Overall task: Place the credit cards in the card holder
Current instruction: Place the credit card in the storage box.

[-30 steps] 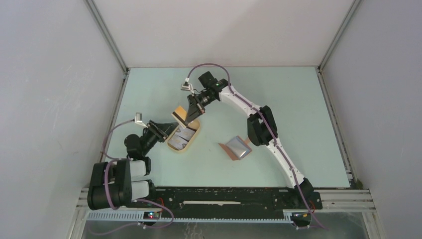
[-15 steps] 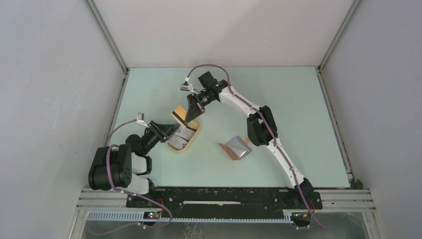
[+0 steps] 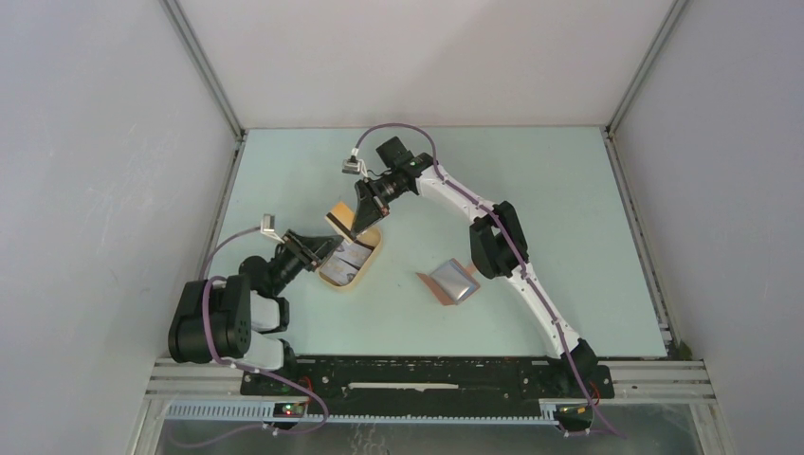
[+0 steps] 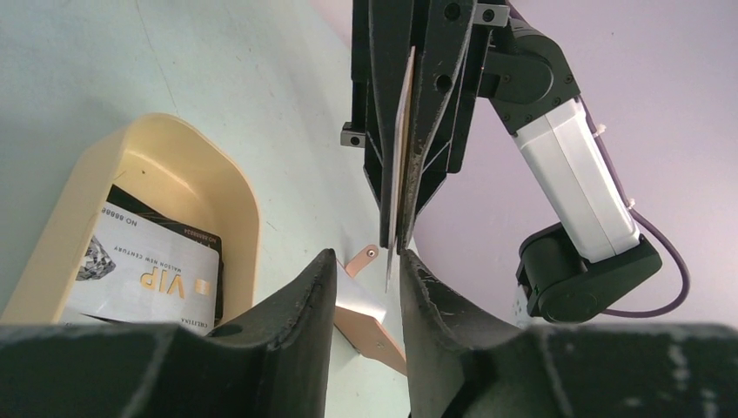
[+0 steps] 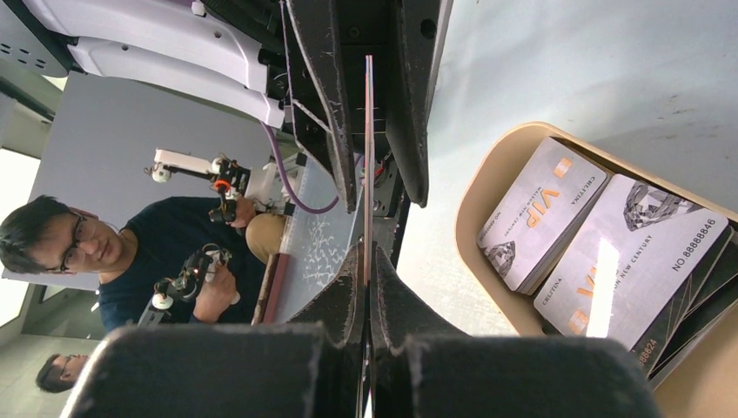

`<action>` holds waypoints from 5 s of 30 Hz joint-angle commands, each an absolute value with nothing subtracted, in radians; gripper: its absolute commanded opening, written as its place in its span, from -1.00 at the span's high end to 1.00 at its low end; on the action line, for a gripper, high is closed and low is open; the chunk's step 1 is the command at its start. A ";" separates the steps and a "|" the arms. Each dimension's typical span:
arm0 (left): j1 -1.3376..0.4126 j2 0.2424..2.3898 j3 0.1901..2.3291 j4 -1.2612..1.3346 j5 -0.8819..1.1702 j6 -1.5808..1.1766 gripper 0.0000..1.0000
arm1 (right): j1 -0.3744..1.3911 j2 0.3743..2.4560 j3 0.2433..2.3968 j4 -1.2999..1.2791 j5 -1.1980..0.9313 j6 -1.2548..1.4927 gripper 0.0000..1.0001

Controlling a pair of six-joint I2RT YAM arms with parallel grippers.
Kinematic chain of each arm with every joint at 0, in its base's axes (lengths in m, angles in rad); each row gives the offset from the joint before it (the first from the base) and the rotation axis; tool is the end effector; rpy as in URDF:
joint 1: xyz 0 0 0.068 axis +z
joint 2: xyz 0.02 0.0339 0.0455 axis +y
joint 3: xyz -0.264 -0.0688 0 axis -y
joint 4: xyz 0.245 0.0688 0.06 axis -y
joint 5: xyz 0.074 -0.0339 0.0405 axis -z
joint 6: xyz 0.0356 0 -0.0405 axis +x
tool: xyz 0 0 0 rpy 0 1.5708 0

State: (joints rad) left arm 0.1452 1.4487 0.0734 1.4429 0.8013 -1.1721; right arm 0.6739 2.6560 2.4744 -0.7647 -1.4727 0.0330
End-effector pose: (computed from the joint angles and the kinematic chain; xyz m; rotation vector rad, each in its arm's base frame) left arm 0.1945 0.0026 0.1535 -0.3934 1.6567 -1.3873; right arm 0.4081 0.3713 0.1886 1.3065 -1.8890 -2.1209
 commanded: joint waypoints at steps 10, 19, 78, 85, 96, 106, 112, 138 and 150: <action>0.154 1.436 0.106 1.517 0.843 -1.172 0.33 | 0.683 2.621 2.472 -0.734 -1.513 0.065 1.00; 0.152 1.475 0.128 1.517 0.857 -1.172 0.47 | 0.686 2.620 2.463 -0.713 -1.524 0.086 1.00; 0.153 1.496 0.126 1.517 0.861 -1.163 0.58 | 0.686 2.595 2.424 -0.618 -1.601 0.179 1.00; 0.156 1.493 0.118 1.517 0.861 -1.159 0.58 | 0.686 2.594 2.419 -0.609 -1.606 0.189 1.00; 0.161 1.485 0.111 1.517 0.860 -1.155 0.65 | 0.683 2.591 2.418 -0.603 -1.609 0.197 1.00; 0.170 1.469 0.109 1.517 0.866 -1.155 0.65 | 0.684 2.591 2.413 -0.602 -1.611 0.198 1.00; 0.171 1.470 0.121 1.517 0.885 -1.155 0.69 | 0.691 2.594 2.412 -0.594 -1.605 0.207 1.00; 0.169 1.482 0.138 1.519 0.914 -1.160 0.50 | 0.700 2.606 2.382 -0.527 -1.562 0.284 1.00; 0.152 1.476 0.145 1.519 0.918 -1.161 0.55 | 0.701 2.606 2.381 -0.522 -1.558 0.293 1.00</action>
